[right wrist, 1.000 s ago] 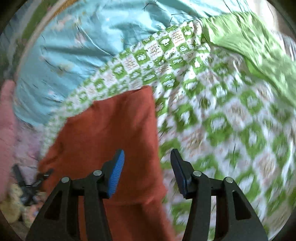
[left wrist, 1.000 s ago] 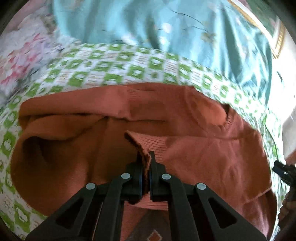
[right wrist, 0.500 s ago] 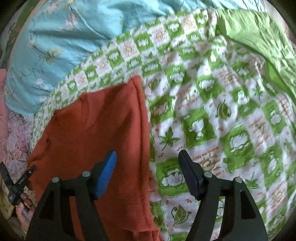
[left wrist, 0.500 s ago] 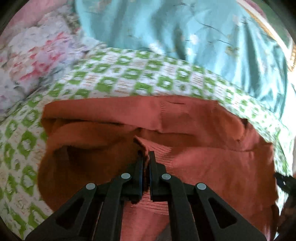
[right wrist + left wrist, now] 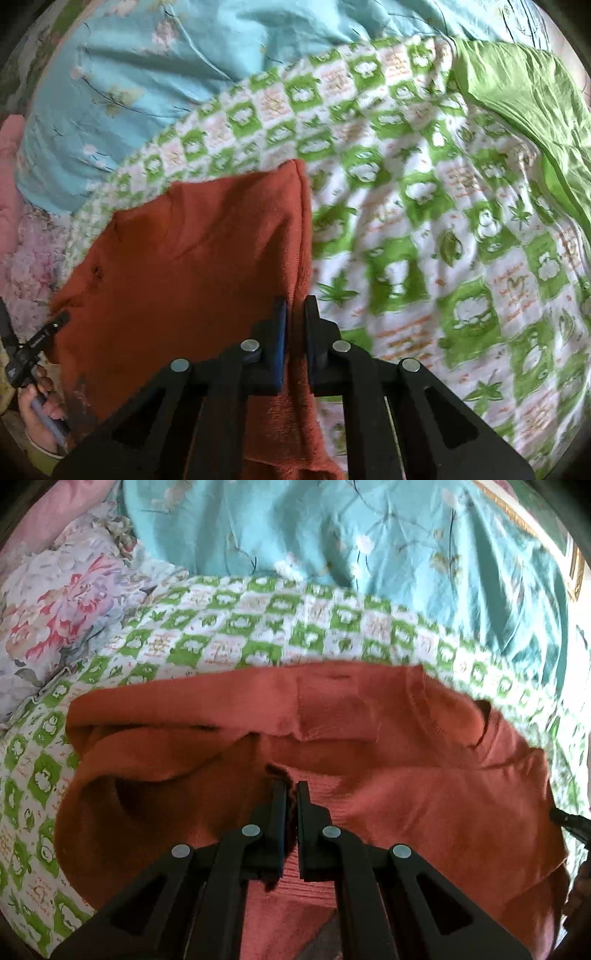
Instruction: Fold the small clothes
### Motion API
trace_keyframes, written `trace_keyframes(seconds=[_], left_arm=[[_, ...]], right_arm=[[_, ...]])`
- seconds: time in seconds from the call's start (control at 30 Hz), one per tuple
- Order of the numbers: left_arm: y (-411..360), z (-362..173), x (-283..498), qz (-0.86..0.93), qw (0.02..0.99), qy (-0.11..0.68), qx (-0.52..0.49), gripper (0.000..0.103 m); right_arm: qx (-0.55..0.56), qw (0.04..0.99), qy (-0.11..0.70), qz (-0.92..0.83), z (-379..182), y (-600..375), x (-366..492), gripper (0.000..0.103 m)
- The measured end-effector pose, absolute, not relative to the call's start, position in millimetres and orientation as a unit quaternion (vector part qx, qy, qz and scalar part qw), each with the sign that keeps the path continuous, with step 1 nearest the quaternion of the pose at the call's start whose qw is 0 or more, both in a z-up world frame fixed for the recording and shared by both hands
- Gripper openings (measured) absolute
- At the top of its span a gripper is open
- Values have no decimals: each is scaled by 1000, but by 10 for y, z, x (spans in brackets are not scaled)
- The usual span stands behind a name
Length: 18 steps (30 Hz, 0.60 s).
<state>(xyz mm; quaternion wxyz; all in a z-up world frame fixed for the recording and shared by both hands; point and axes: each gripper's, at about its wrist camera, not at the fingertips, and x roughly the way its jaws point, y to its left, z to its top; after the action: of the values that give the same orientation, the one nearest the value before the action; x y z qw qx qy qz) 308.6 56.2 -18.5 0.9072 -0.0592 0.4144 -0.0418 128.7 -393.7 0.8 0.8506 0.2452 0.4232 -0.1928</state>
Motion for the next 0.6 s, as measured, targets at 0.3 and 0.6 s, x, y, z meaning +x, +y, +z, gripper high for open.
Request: trace_keyframes(seconds=[0.3, 0.6], left_arm=[[696, -176, 2932, -56, 904, 422, -38, 5], [984, 111, 2811, -65, 910, 409, -15, 29]], right_arm=[[266, 861, 387, -197, 186, -3783, 1059, 65], [322, 862, 381, -93, 208, -3247, 909, 65]])
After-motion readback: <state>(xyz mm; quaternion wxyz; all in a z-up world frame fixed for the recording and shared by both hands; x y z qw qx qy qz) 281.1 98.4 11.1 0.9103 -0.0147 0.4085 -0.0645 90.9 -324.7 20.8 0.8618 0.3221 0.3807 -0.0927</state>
